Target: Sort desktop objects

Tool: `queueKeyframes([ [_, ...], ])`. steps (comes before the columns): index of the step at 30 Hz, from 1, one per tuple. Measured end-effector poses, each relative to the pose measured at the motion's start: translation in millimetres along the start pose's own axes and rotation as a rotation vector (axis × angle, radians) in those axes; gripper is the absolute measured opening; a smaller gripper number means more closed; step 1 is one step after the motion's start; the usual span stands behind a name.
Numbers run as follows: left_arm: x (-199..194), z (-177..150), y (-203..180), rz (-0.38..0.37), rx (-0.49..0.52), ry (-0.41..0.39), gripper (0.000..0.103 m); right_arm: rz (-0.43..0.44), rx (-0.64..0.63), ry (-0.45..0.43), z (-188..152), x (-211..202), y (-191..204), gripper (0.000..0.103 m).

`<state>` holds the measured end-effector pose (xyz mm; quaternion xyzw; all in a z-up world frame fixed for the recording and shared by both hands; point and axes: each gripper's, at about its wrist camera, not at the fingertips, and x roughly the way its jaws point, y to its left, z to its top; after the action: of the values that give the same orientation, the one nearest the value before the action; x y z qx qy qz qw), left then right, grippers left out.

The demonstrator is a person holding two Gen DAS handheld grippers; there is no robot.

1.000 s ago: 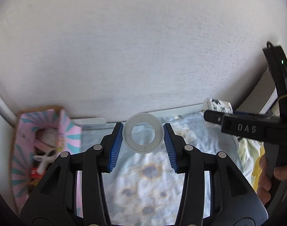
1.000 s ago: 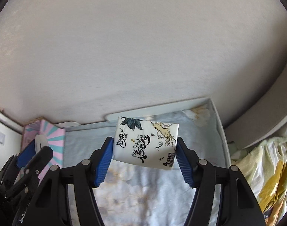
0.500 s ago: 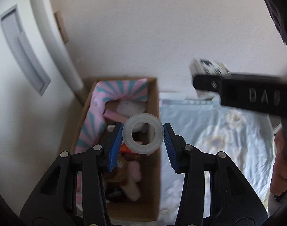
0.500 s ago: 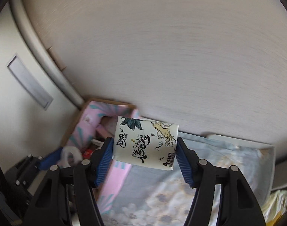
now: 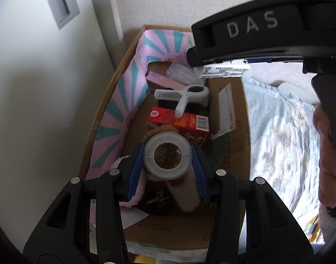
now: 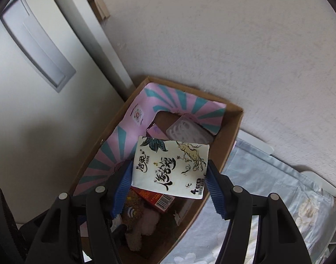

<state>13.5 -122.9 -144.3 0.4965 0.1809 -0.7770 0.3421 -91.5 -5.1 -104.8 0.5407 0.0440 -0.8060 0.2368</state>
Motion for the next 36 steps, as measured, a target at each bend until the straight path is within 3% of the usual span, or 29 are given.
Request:
queueKeyframes([
  [3, 4, 3, 7, -0.007, -0.029, 0.011, 0.041, -0.010, -0.015, 0.005, 1, 4, 5, 0.061],
  [4, 5, 5, 9, -0.015, -0.040, 0.023, 0.052, -0.007, -0.016, 0.004, 2, 4, 6, 0.062],
  [5, 4, 7, 11, -0.019, -0.054, 0.033, 0.081, 0.000, -0.012, 0.006, 4, 4, 6, 0.063],
  [7, 1, 10, 16, 0.001, -0.086, 0.023, 0.102, 0.003, -0.003, 0.015, 5, 4, 4, 0.066],
  [29, -31, 14, 2, 0.045, -0.019, -0.040, 0.103, -0.074, -0.052, -0.040, 4, -16, 9, 0.066],
  [36, -55, 29, -2, 0.016, -0.048, -0.072, 0.103, -0.125, -0.010, -0.082, -1, -58, 2, 0.066],
])
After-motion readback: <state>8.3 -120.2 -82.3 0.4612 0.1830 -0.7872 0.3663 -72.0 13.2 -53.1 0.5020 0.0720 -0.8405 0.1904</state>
